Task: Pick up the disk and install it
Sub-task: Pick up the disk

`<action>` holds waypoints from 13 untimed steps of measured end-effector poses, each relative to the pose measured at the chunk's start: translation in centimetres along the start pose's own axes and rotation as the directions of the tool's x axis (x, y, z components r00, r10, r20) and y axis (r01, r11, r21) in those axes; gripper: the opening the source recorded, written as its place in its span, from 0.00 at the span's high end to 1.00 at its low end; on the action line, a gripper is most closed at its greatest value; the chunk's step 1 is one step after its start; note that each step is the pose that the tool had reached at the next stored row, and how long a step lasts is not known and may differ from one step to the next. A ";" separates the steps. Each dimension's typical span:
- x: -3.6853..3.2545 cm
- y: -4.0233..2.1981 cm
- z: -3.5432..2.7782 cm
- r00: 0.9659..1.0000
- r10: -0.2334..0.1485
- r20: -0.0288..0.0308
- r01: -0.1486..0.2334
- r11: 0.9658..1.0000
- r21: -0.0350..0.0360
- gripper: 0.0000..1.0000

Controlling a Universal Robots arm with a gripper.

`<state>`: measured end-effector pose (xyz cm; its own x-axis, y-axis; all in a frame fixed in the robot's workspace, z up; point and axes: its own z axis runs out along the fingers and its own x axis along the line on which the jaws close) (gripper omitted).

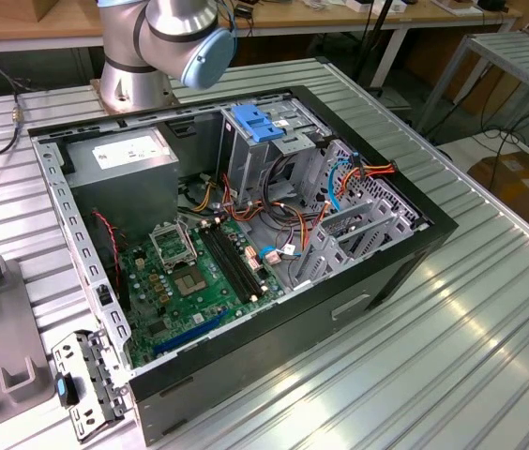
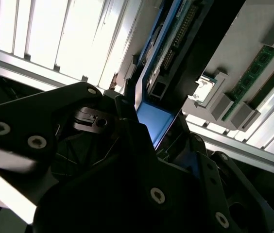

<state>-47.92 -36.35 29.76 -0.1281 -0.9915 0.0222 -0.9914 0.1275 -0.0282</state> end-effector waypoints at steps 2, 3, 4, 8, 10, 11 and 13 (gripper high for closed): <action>0.00 0.00 0.10 1.000 0.000 0.000 0.000 1.000 0.000 0.52; -0.01 0.00 0.23 1.000 0.000 0.000 0.000 1.000 0.000 0.52; -0.01 0.01 0.24 1.000 0.000 0.000 0.000 1.000 0.000 0.52; -0.01 0.01 0.26 1.000 0.000 0.000 0.000 1.000 0.000 0.52; -0.01 0.00 0.27 1.000 0.000 0.000 0.000 1.000 0.000 0.53; -0.01 0.00 0.27 1.000 0.000 0.000 0.000 1.000 0.000 0.60; -0.01 0.00 0.27 1.000 0.000 0.000 0.000 1.000 0.000 0.60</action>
<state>-47.91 -36.35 29.48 -0.1285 -0.9915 0.0222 -0.9914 0.1278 -0.0283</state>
